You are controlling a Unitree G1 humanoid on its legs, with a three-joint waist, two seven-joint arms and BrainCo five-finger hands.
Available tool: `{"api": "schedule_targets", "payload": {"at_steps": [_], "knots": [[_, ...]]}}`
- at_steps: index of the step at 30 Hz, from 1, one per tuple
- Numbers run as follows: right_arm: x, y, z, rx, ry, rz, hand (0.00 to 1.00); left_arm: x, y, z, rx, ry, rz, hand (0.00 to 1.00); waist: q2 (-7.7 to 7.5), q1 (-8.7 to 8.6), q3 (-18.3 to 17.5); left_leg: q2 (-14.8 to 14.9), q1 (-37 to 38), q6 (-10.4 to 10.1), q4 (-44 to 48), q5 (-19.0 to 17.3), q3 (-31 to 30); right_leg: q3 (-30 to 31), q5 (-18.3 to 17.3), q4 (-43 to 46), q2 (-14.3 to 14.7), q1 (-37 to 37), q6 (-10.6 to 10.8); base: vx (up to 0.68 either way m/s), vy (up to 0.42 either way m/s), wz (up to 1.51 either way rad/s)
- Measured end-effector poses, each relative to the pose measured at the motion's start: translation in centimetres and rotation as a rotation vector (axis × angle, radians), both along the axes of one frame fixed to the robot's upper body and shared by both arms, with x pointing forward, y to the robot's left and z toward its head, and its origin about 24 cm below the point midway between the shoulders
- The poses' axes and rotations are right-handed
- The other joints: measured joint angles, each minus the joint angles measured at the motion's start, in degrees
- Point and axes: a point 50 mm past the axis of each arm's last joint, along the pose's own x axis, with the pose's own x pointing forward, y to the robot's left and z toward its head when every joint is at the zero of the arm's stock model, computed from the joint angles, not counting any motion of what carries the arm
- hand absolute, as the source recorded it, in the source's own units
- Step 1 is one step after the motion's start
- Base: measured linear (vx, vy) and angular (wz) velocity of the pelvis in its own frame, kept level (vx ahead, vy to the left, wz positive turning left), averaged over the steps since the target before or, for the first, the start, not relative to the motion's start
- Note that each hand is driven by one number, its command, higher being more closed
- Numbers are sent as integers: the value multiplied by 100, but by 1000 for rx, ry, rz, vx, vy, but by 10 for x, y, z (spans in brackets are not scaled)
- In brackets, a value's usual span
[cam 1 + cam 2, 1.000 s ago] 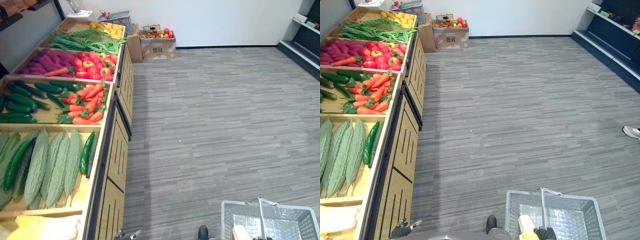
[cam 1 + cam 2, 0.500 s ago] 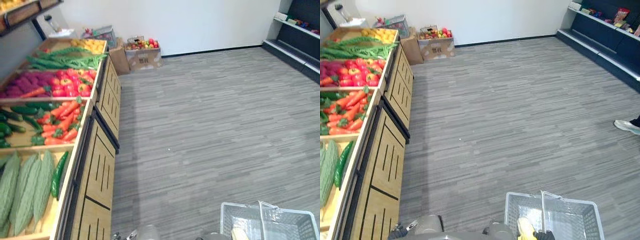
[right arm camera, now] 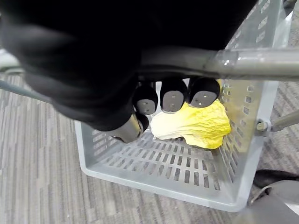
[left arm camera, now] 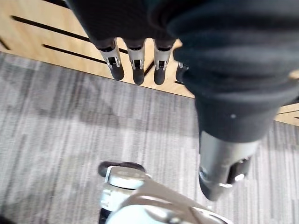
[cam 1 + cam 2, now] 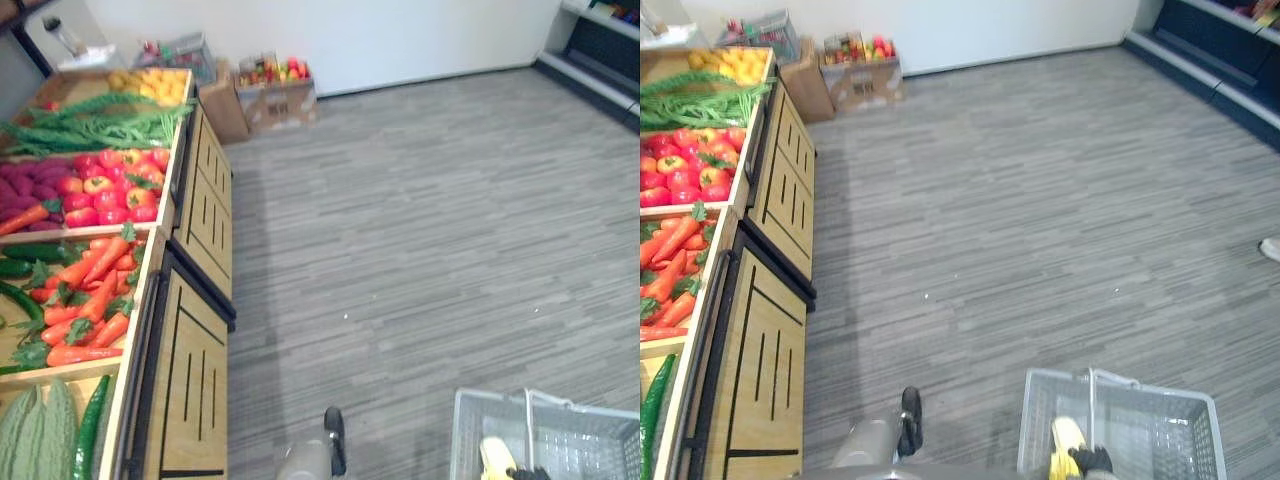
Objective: Pick vegetable in the basket
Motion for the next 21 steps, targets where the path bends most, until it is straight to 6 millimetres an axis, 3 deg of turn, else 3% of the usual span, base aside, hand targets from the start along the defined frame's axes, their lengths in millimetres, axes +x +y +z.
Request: {"api": "schedule_targets", "payload": {"at_steps": [1, 2, 3, 4, 5, 6, 8, 9, 11, 12, 14, 15, 17, 18, 19, 20, 21], "knots": [[1, 1, 0, 2, -4, 1, 100, 4, 2, 1, 5, -5, -16, 0, -68, -22, -42, -111, 104, 39, 65, -209, 5, -12, 266, 699, -184, -270, -60, 554, 312, 22], [2, 1, 1, -1, -15, 4, 100, 7, 4, 1, 8, -10, -24, 0, -100, -42, -82, -233, 270, 85, 77, -383, -4, -22, 757, 1446, -375, -558, -143, 530, 272, 25], [4, 3, 1, -3, -26, 9, 100, 13, 5, 2, 9, -18, -53, 0, -89, -78, -161, -405, 642, 124, -56, -652, -134, 20, 1706, 2468, -632, -938, -136, 446, 204, 25], [4, 4, 1, -5, -33, 11, 100, 17, 6, 3, 10, -30, -60, 0, -106, -84, -163, -432, 769, 140, -101, -701, -174, 45, 1651, 2829, -663, -1102, -190, 437, 158, 29], [8, 8, 1, -4, -49, 21, 100, 26, 4, 5, 10, -58, -80, 0, -118, -87, -175, -454, 1019, 113, -233, -762, -268, 27, 1440, 3294, -662, -1455, -415, 416, 111, 29], [12, 12, 1, -2, -62, 45, 100, 33, 5, 7, 18, -81, -83, 0, -71, -91, -138, -456, 1265, 148, -381, -800, -371, -166, 1086, 3388, -604, -1717, -479, 477, 91, 30], [18, 17, 2, 0, -80, 80, 100, 38, 5, 9, 13, -103, -61, 0, -92, -119, -120, -423, 1571, 204, -513, -889, -493, -390, 659, 3007, -457, -1944, -474, 377, 8, 27], [23, 21, 3, 3, -94, 106, 100, 42, 4, 9, 13, -113, -47, 0, -58, -125, -104, -323, 1761, 213, -543, -1005, -583, -579, 450, 2324, -245, -2061, -509, 281, -51, 35], [30, 27, 3, 16, -114, 115, 100, 46, 3, 10, 3, -133, -12, 0, 28, -123, -80, -87, 1965, 120, -516, -1223, -782, -673, 505, 603, 224, -2257, -489, 371, -116, 45], [30, 29, 3, 22, -117, 113, 100, 47, 4, 10, 1, -137, -4, 0, 37, -127, -74, -41, 2015, 80, -513, -1284, -870, -640, 553, 158, 318, -2316, -451, 456, -177, 62], [31, 37, 2, 45, -138, 87, 100, 50, 2, 11, -23, -167, 63, 0, 34, -128, -71, 130, 2164, -124, -365, -1621, -1262, -266, 1126, -1520, 588, -2438, -416, 445, -225, 77], [32, 39, 2, 51, -141, 83, 100, 49, 4, 11, -21, -171, 80, 0, 8, -121, -60, 139, 2209, -190, -304, -1735, -1348, -136, 1265, -1785, 606, -2425, -388, 463, -300, 80], [31, 39, 1, 62, -138, 58, 100, 41, 3, 9, -39, -169, 137, 0, -6, -109, -85, 278, 2444, -460, -129, -2145, -1770, 42, 2052, -1684, 655, -2348, -400, 515, -376, 89], [31, 37, 2, 59, -140, 44, 100, 40, 0, 8, -49, -168, 148, 0, 80, -104, -94, 349, 2488, -483, -141, -2158, -1862, -3, 2059, -1481, 682, -2358, -417, 540, -375, 88], [33, 31, 4, 44, -139, 20, 100, 39, -9, 6, -76, -169, 162, 0, 214, -57, -124, 476, 2543, -578, -74, -2093, -1931, -196, 1723, -1105, 723, -2415, -638, 619, -401, 68], [35, 29, 5, 39, -142, 21, 100, 35, -15, 4, -88, -157, 186, 0, 284, 16, -124, 565, 2503, -744, 143, -1964, -1924, -329, 1521, -752, 720, -2407, -758, 599, -380, 50], [37, 29, 6, 38, -144, 25, 100, 31, -17, 3, -90, -147, 199, 0, 284, 40, -124, 577, 2492, -730, 296, -1879, -1919, -375, 1381, -618, 713, -2369, -799, 562, -373, 37]]}}
